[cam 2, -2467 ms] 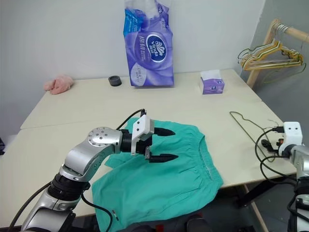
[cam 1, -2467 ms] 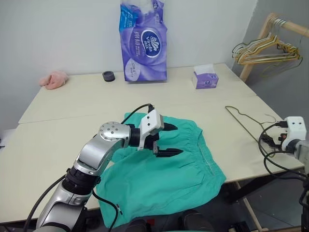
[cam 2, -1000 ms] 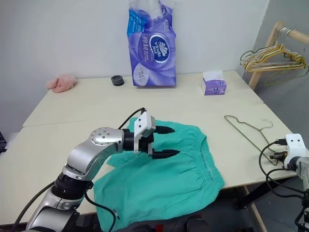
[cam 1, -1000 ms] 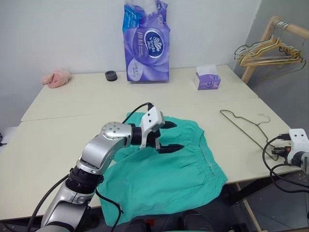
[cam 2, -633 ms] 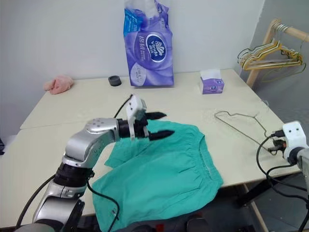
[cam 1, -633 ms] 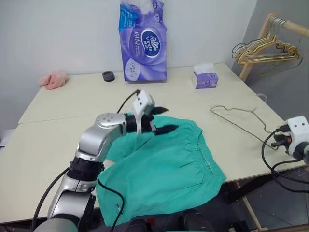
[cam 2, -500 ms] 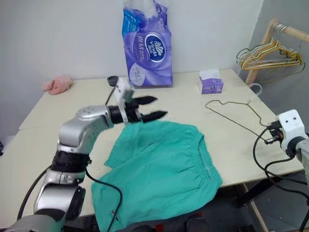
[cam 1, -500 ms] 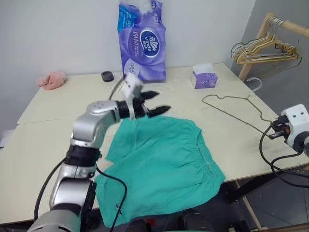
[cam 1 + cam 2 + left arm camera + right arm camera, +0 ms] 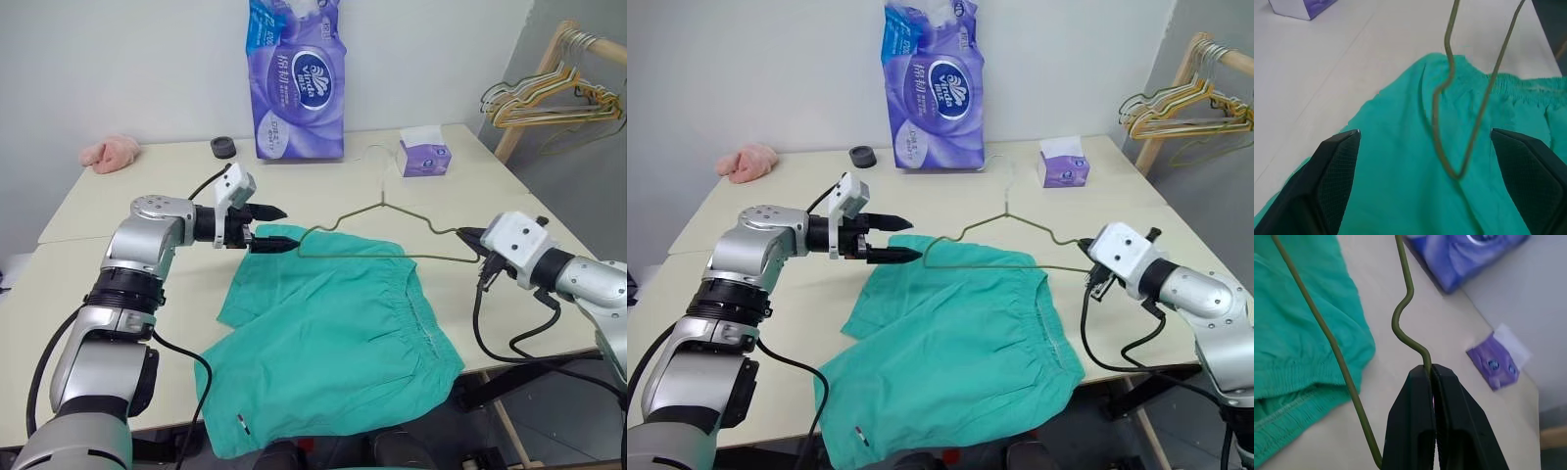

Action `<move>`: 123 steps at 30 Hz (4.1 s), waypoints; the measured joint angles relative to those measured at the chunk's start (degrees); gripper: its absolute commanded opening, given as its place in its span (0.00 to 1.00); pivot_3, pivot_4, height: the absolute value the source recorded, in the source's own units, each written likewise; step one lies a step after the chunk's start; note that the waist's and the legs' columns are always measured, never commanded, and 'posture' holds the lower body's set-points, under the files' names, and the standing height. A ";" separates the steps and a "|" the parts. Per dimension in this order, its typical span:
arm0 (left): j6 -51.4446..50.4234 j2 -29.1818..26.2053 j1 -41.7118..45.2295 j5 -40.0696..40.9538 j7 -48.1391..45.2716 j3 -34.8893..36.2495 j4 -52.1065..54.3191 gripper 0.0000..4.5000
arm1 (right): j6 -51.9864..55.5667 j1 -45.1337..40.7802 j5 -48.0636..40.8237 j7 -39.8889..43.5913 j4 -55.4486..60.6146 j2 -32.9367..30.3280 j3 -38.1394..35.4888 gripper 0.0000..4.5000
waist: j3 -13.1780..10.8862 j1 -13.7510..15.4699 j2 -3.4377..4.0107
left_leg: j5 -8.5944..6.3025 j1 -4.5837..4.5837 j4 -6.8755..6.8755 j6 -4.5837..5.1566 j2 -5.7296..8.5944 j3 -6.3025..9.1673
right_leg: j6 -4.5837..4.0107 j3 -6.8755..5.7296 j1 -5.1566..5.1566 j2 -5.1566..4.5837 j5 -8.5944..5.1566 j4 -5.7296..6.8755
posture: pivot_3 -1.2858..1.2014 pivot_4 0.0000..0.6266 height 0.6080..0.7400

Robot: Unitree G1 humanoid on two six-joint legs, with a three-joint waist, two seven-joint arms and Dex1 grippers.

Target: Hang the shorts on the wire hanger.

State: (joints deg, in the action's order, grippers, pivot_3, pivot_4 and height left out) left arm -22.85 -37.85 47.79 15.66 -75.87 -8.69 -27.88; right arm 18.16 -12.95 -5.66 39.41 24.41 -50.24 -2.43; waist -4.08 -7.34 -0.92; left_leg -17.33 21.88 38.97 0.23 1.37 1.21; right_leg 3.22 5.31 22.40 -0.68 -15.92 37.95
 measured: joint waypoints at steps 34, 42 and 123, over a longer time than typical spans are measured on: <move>-10.12 -0.18 -10.44 1.27 -7.26 -3.07 12.01 0.00 | -3.27 -5.57 2.88 3.60 1.23 2.80 2.63 0.00 | 0.01 -0.59 0.00 | 0.01 -0.06 0.07 0.00 0.01 0.12 | -0.03 -0.16 -0.06 -0.02 0.01 0.18 | 0.45 0.08 1.00; -10.79 -0.01 -11.06 1.52 -5.75 -3.16 14.08 0.00 | -5.73 -5.45 1.83 8.00 3.74 1.28 3.54 0.53 | 0.01 -0.57 0.00 | 0.01 -0.06 0.07 0.00 0.03 0.14 | -0.03 -0.18 -0.08 -0.04 0.01 0.17 | 0.45 0.08 1.00; 8.33 -2.94 -14.72 -8.05 -4.77 -7.32 23.07 0.00 | 35.13 -15.18 -13.31 21.47 -2.01 -6.79 19.74 0.68 | 0.08 -0.61 0.05 | 0.02 -0.06 0.14 0.00 0.05 0.21 | -0.07 -0.37 -0.07 -0.20 0.04 0.24 | 0.45 0.07 1.00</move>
State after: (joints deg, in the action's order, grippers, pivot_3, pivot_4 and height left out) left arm -14.52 -40.79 33.07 7.61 -80.64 -16.01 -4.81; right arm 53.28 -28.13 -18.98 60.88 22.40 -57.03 17.31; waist -4.00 -7.96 -0.87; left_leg -17.31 21.82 39.11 0.23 1.42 1.42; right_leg 3.15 4.94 22.33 -0.88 -15.88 38.19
